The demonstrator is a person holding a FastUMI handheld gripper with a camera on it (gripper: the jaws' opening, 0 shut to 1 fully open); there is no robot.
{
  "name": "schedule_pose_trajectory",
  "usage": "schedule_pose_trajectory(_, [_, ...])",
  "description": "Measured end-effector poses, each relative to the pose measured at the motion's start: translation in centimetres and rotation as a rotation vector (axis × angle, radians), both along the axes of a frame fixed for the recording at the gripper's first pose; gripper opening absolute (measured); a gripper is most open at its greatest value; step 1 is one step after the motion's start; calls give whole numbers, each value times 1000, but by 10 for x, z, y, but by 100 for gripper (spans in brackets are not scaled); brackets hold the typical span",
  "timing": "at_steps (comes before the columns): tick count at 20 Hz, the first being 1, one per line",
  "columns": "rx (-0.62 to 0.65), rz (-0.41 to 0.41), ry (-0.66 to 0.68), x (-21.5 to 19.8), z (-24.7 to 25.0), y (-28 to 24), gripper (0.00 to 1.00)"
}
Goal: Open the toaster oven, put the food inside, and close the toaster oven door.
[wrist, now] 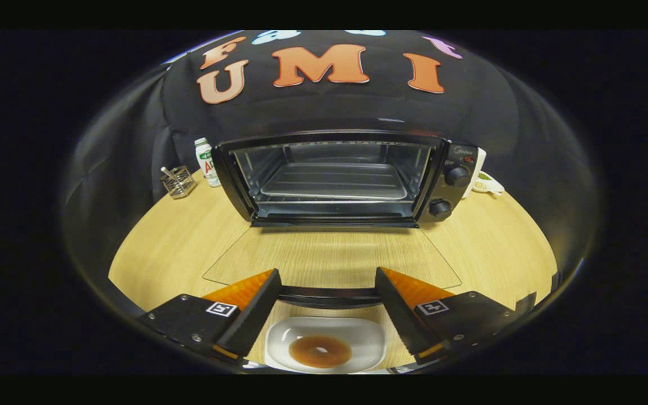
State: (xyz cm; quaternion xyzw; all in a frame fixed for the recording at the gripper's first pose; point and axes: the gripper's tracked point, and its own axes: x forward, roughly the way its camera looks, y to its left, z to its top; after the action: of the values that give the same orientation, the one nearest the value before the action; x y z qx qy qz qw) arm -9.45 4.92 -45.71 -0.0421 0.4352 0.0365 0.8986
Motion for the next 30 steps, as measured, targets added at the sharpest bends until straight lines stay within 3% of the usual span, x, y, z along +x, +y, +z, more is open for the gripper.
schedule_pose_trajectory(8, [9, -12, 49, -14, -20, -1, 100])
schedule_pose_trajectory(13, [89, -75, 38, -28, -3, -3, 100])
schedule_pose_trajectory(22, [28, -103, -22, -92, 27, -29, 99])
schedule_pose_trajectory(30, [21, -114, 27, -139, 7, -25, 99])
